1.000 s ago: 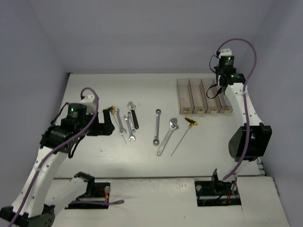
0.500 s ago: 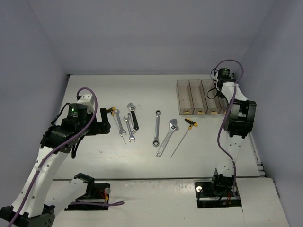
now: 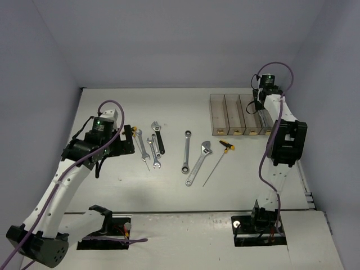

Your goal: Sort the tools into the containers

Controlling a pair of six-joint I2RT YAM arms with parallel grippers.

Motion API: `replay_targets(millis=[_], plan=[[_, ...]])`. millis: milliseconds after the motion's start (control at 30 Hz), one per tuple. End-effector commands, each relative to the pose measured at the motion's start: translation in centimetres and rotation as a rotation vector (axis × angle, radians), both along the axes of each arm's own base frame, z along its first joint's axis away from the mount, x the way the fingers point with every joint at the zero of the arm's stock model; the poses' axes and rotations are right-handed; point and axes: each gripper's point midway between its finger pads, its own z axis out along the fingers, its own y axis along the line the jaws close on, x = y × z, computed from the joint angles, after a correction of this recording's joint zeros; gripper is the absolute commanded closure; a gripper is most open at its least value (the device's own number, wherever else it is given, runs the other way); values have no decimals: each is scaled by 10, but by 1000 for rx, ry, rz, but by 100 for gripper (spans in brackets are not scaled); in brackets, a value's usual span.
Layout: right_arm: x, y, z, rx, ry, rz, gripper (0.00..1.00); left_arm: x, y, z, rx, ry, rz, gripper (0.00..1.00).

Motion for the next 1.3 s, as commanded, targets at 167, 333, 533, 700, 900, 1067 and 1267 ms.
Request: replay_targets(millis=[167,333,533,700,900,1067,1267], plan=[[-48,85,173,151,-455,-106,47,72,-30,-23,-63,65,117,10],[-96,127,149,327,-420,-43,47,108,-32,-59,-4,125,190,26],[-143,155,135,428,-395,32,46,146,-37,-88,45,168,231,49],[-168,162,130,475,-391,65,46,167,-42,-116,67,218,258,54],[-186,167,130,515,-405,89,45,182,-44,-140,78,252,289,60],[-194,171,126,542,-398,105,45,188,-47,-158,76,266,284,61],[-200,172,118,552,-385,98,44,184,-41,-173,88,301,305,63]])
